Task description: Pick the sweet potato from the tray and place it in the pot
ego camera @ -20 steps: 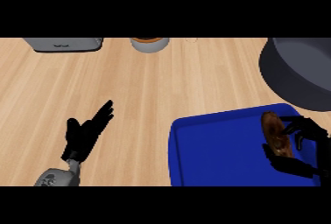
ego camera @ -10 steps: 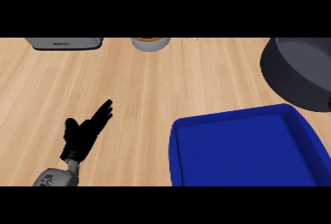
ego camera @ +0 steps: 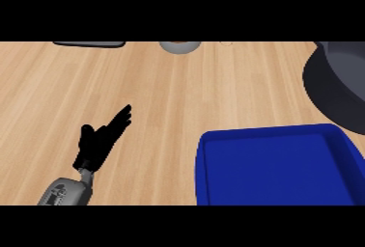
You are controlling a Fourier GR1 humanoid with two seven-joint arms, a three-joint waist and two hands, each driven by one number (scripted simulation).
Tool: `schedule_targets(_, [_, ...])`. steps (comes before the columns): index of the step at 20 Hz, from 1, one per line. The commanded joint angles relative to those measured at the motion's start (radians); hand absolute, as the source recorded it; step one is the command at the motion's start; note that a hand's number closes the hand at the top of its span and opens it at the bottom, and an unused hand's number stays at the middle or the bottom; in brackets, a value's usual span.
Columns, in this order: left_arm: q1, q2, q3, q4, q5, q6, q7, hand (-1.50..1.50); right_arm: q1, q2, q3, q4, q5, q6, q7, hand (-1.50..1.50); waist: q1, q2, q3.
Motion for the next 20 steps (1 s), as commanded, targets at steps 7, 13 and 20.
schedule_targets(7, [-0.036, -0.021, -0.01, 0.04, -0.025, -0.005, -0.008, 0.0, -0.366, 0.004, 0.203, 0.302, 0.285, 0.011, -0.047, 1.5, 0.027, 0.005, -0.003])
schedule_targets(13, [-0.039, -0.022, -0.006, 0.033, -0.02, -0.017, -0.014, 0.0, -0.489, 0.064, 0.336, 0.368, 0.509, -0.164, -0.008, 1.5, 0.045, 0.01, -0.003])
schedule_targets(20, [-0.027, -0.035, -0.017, 0.037, -0.026, -0.019, -0.01, 0.0, -0.617, 0.164, 0.5, 0.511, 0.73, -0.171, 0.143, 1.5, 0.043, 0.009, -0.005])
